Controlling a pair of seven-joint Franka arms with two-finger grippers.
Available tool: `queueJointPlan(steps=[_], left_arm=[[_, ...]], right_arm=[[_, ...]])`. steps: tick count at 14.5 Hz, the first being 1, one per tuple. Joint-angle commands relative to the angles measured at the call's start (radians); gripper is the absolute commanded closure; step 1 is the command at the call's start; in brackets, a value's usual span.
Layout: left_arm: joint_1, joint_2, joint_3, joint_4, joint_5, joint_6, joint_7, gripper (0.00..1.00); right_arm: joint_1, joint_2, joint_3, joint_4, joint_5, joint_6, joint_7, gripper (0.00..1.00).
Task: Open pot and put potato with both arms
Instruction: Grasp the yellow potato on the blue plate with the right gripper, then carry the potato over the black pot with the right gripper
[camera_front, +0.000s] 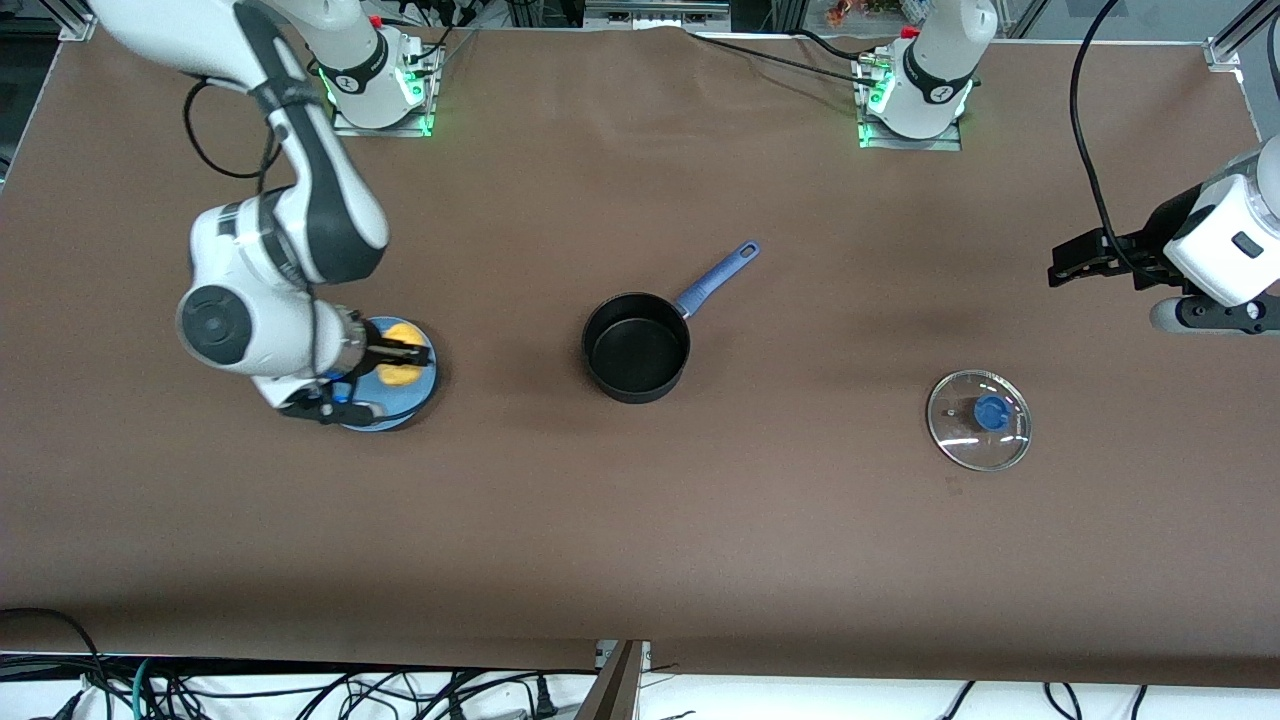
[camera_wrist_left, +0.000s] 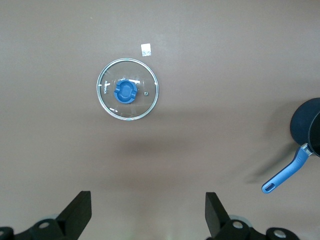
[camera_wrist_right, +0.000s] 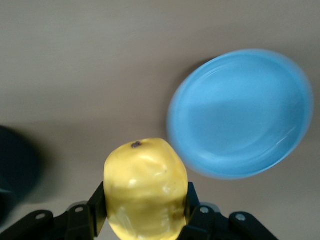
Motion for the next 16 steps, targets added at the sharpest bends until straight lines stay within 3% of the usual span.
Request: queueJointPlan(steps=[1, 4, 7, 11, 15, 16], left_arm=[[-0.006, 0.015, 0.005, 0.033, -0.002, -0.017, -0.010, 0.00], [0.003, 0.018, 0.009, 0.033, -0.003, -0.017, -0.008, 0.00], [0.000, 0.018, 0.009, 0.033, -0.002, -0.017, -0.010, 0.00], [0.000, 0.020, 0.009, 0.033, -0.002, -0.017, -0.010, 0.00], [0.002, 0.020, 0.009, 0.033, -0.003, -0.017, -0.010, 0.00], [0.002, 0.020, 0.011, 0.033, -0.003, -0.017, -0.010, 0.00]], right_arm=[[0.073, 0.049, 0.058, 0.062, 0.028, 0.001, 0.256, 0.69], [0.204, 0.155, 0.058, 0.172, 0.028, 0.121, 0.508, 0.69], [0.297, 0.259, 0.057, 0.217, 0.024, 0.300, 0.695, 0.69], [0.329, 0.341, 0.055, 0.217, 0.019, 0.455, 0.737, 0.69], [0.348, 0.373, 0.055, 0.214, 0.016, 0.465, 0.736, 0.65], [0.352, 0.372, 0.055, 0.214, 0.016, 0.463, 0.736, 0.27]])
